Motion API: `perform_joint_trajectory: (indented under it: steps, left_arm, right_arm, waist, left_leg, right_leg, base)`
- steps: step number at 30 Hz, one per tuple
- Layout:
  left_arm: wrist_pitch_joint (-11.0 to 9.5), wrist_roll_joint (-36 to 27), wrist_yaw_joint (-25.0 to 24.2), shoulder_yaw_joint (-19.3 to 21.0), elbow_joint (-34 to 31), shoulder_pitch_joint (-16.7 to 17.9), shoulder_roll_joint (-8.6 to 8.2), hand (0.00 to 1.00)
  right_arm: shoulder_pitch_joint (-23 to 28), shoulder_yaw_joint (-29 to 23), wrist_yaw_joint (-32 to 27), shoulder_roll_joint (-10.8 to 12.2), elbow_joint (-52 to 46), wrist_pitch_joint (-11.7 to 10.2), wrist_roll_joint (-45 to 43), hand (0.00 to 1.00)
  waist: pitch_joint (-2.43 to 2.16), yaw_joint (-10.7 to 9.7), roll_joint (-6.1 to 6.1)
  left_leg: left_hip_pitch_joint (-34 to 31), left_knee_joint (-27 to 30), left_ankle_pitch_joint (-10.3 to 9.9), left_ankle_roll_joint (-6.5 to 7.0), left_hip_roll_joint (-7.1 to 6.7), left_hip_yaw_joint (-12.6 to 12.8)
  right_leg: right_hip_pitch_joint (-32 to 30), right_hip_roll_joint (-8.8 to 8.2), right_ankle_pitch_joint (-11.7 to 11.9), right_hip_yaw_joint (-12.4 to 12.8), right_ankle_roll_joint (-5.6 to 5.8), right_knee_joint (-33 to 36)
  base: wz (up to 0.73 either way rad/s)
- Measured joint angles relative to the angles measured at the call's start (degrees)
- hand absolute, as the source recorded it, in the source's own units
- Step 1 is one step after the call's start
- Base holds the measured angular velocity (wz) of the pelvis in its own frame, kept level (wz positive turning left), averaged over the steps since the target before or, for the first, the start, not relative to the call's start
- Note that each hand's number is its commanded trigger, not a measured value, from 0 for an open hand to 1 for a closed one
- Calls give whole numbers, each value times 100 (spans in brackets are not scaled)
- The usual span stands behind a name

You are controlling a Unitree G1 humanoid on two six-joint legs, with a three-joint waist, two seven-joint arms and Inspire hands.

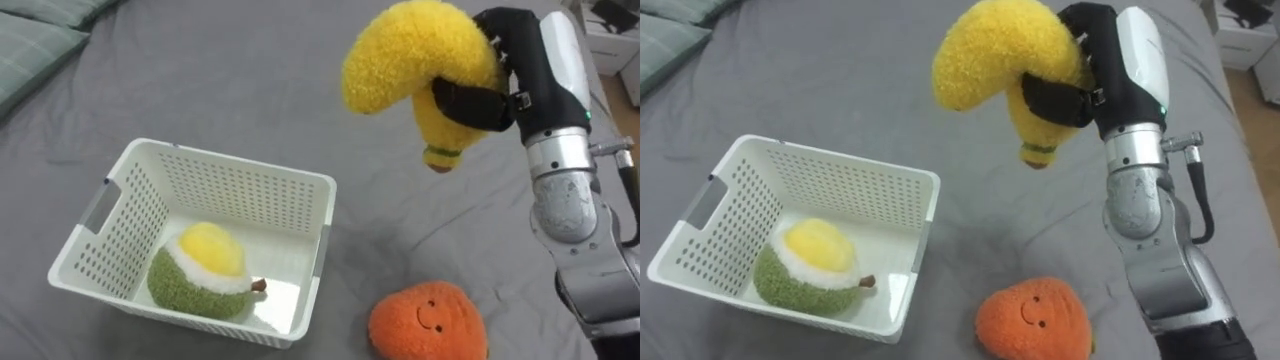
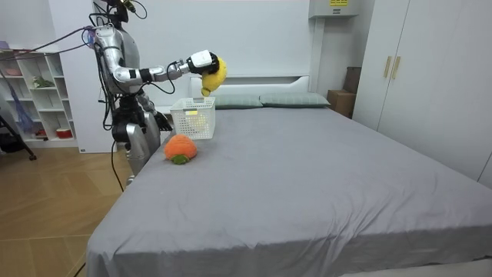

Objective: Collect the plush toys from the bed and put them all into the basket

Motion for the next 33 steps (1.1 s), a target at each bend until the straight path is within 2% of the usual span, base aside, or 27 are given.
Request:
perform_joint_trajectory:
  steps: [6,9,12,15,21,25,26,30,32,33]
  left_arm:
    - [34,377,2,12,3,-43,-55,0]
    - [120,383,-11,6,-40,-55,-123,0]
    - [210,502,-55,-3,-43,-108,-184,0]
    - [234,501,-61,-4,-59,-150,-191,0]
    - [245,500,-67,-48,-60,-136,-205,0]
    - [246,596,-67,-61,-75,-167,-206,0]
    - [248,629,-65,-62,-91,-166,-204,0]
    - [252,686,26,-166,-163,-187,-209,0]
    - [257,733,129,-235,-166,-189,-216,0]
    - [266,753,141,-242,-162,-190,-216,0]
  right_arm:
    - [-112,422,328,108,-213,127,-336,100]
    - [-117,605,401,249,-441,264,-332,100]
    - [-185,865,426,428,-459,312,-340,100]
    - [-259,1157,571,477,-459,316,-364,100]
    - [-304,1680,1162,741,-542,401,-372,100]
    - [-303,1830,1392,809,-540,440,-354,100]
    - [-303,1876,1428,908,-538,441,-350,100]
    - [-305,2012,1485,1138,-348,469,-326,100]
    - [-310,2075,1580,1163,-194,504,-294,100]
    - [-310,2133,1649,1193,-69,521,-285,94]
  waist:
    - [-1,206,-3]
    - [-8,284,-24]
    - [-4,391,-33]
    - [2,473,-56]
    - [-2,591,-95]
    - [0,701,-110]
    - [2,709,-111]
    - [26,846,-158]
    - [43,882,-193]
    - [64,904,-215]
  left_leg:
    - [-1,3,-19,3,1,-11]
    - [-3,12,-22,2,-2,-63]
    - [54,21,-31,-4,-3,-111]
    - [57,44,-34,-6,-9,-159]
    - [7,50,-40,-2,-21,-186]
    - [4,57,-39,2,-30,-191]
    - [8,56,-39,3,-31,-195]
    - [53,38,-43,4,-26,-186]
    - [54,38,-44,3,-25,-186]
    - [50,40,-44,3,-26,-189]
  right_leg:
    - [2,1,1,-12,1,-6]
    - [19,3,1,-15,1,-4]
    - [80,6,1,-27,1,-6]
    - [110,7,1,-27,1,-5]
    - [103,5,1,-24,1,-6]
    - [97,-1,1,-20,1,-8]
    - [101,-2,1,-20,1,-10]
    - [97,6,1,-11,1,-13]
    - [99,6,1,-15,1,-14]
    - [100,6,1,-18,1,-15]
  base:
    - [1]
    - [6]
    - [2]
    - [5]
    - [1]
    - [0]
    - [0]
    - [-2]
    - [0]
    - [0]
